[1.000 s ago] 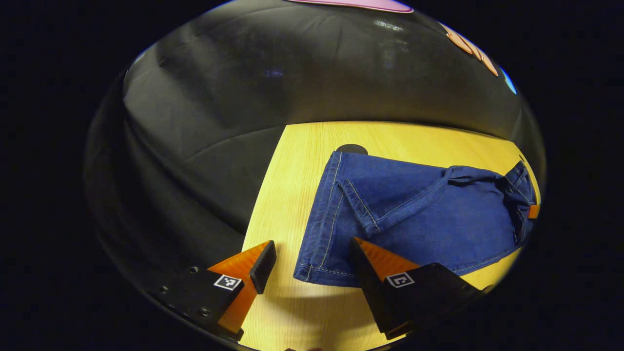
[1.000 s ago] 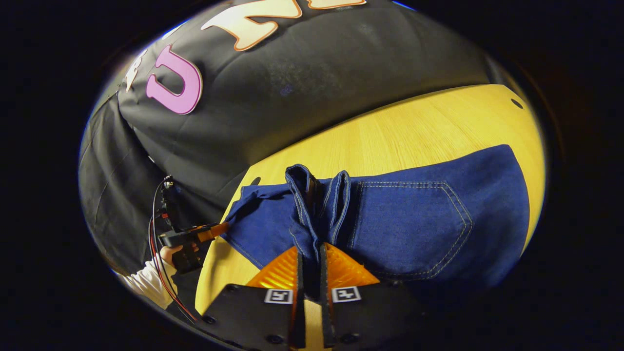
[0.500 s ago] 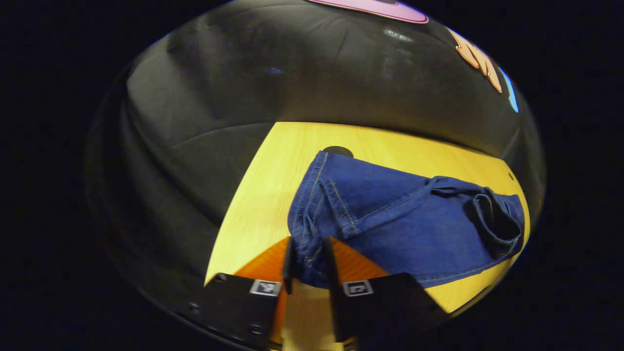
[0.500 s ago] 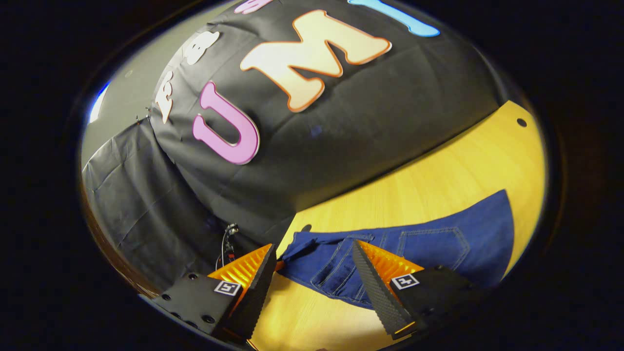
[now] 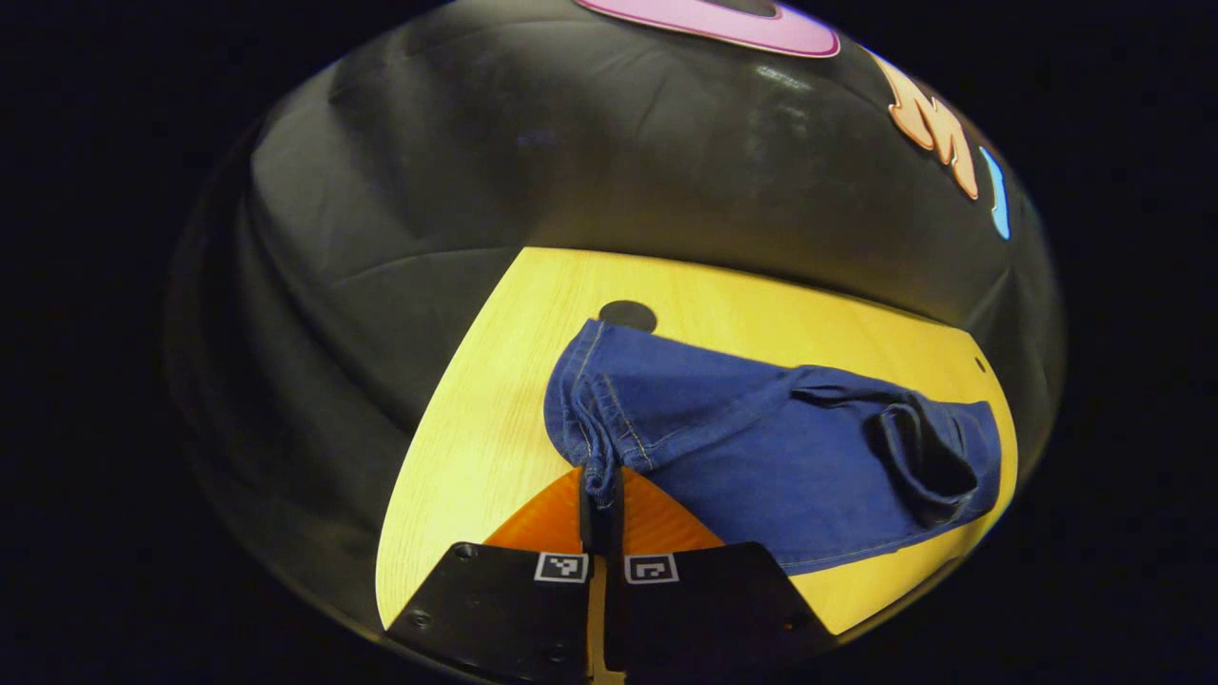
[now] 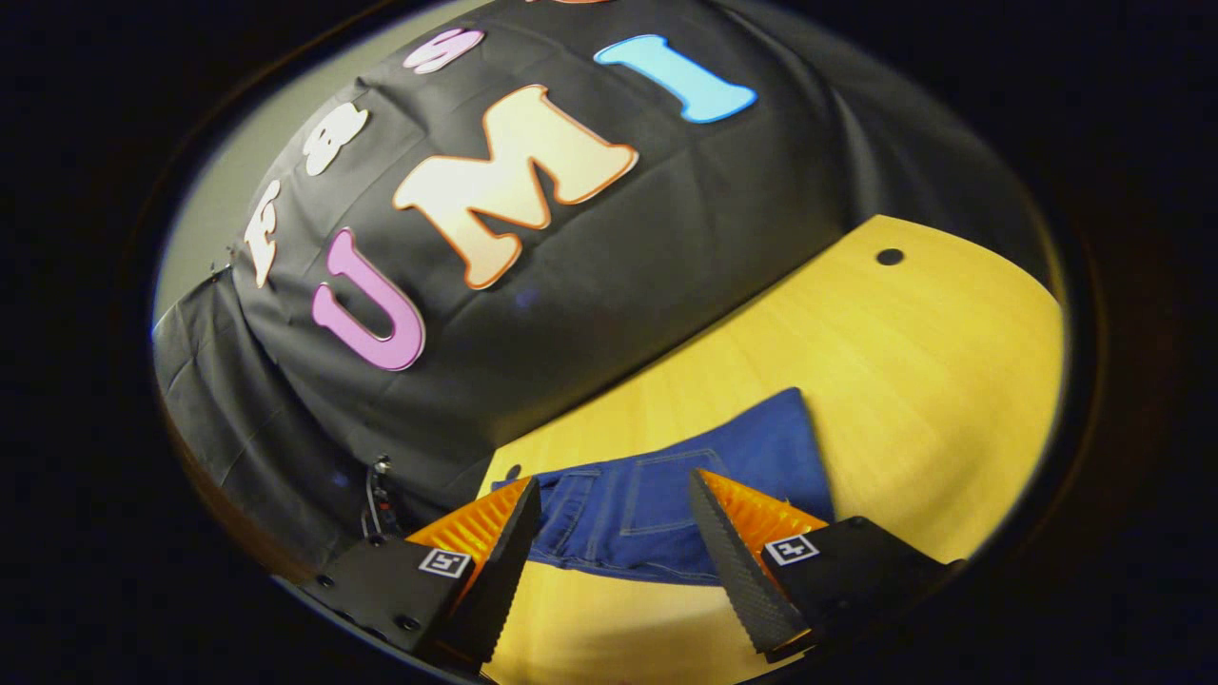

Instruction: Grasp the waist and the cuffs of the jeans and fold them to make the two legs overlap; first hold the waist and fold one-third of the jeans toward the cuffs, then hold the cuffs and fold the remaining one-third in the same direction to finish folding.

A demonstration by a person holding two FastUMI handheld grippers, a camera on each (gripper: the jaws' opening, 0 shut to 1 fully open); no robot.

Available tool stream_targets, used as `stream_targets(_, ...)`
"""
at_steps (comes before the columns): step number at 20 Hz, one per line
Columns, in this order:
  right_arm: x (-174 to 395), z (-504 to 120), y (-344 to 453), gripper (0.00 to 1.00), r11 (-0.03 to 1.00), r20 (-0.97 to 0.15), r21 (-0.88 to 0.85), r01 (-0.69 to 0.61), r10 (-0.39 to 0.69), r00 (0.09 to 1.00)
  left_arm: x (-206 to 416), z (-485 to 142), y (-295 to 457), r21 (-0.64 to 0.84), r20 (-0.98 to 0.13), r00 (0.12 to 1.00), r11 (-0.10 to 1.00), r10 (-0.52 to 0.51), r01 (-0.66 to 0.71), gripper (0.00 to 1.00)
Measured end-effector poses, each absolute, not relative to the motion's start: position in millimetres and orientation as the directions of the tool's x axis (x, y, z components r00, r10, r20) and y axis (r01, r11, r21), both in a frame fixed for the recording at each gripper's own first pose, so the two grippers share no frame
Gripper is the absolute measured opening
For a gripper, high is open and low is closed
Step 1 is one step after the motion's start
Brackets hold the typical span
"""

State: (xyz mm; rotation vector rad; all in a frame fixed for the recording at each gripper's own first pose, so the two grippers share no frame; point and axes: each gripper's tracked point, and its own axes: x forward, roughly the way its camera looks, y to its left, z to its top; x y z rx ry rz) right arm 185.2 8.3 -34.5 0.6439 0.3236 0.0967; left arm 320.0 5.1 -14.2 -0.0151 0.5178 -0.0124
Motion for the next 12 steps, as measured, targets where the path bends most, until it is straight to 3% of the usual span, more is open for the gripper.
stream_targets(4,165.3,-19.0,-26.7,0.96,0.794,-0.248,0.606,0.037,0.145,0.958,302.8,59.3,-62.9,-0.071,-0.412,0.905,0.994,-0.11,0.088,0.0)
stream_targets(8,150.6,-13.4,-71.2,0.96,0.795,-0.247,0.607,0.026,0.157,0.956,290.3,93.2,-130.4,-0.006,-0.398,0.911,0.993,-0.108,0.115,0.0)
stream_targets(12,138.8,-18.8,-120.7,0.96,0.825,-0.274,0.566,0.009,0.177,0.945,275.5,119.6,-210.0,-0.03,-0.395,0.91,0.992,-0.127,0.125,0.0)
